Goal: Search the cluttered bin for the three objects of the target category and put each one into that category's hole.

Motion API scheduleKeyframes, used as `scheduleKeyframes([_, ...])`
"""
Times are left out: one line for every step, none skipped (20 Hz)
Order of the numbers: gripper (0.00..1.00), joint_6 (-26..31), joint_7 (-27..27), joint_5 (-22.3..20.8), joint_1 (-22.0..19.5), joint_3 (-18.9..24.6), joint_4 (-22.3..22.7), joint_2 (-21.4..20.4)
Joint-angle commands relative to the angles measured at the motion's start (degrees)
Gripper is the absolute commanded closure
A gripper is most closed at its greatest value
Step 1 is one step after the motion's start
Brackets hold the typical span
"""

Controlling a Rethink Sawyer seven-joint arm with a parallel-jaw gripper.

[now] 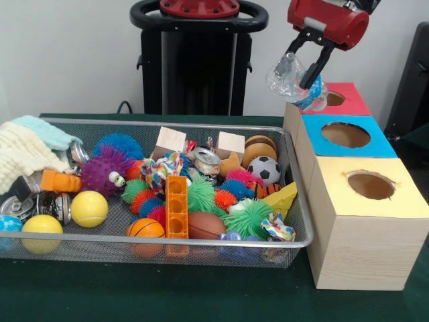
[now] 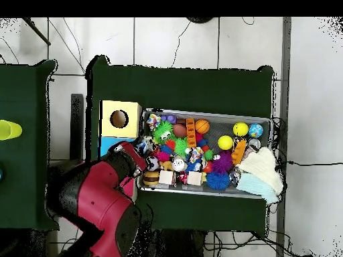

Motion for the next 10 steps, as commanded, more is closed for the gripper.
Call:
scheduleKeyframes([1.0,5.3,20.2,3.1,1.4,1.8,-3.1,6.3])
scheduleKeyframes([1.0,5.4,20.7,3.2,1.9,1.1,-3.3,7.1])
scheduleKeyframes([1.0,5.4,20.9,3.2,2.2,0.7,-3.4,7.4])
scheduleKeyframes([1.0,5.4,21.2,3.3,2.4,0.6,-3.5,7.8])
scheduleKeyframes([1.0,5.4,21.6,3.4,2.7,0.4,-3.6,8.2])
scheduleKeyframes([1.0,5.5,22.1,3.6,3.1,0.0,-3.9,9.0])
scheduleKeyframes([1.0,5.5,22.4,3.7,3.3,-0.2,-3.9,9.2])
scheduleKeyframes([1.0,5.7,22.8,3.8,3.6,-0.4,-4.1,9.8])
scheduleKeyframes([1.0,5.6,23.0,3.9,3.8,-0.5,-4.2,10.0])
scheduleKeyframes([1.0,5.5,23.4,4.0,4.2,-1.0,-4.4,10.8])
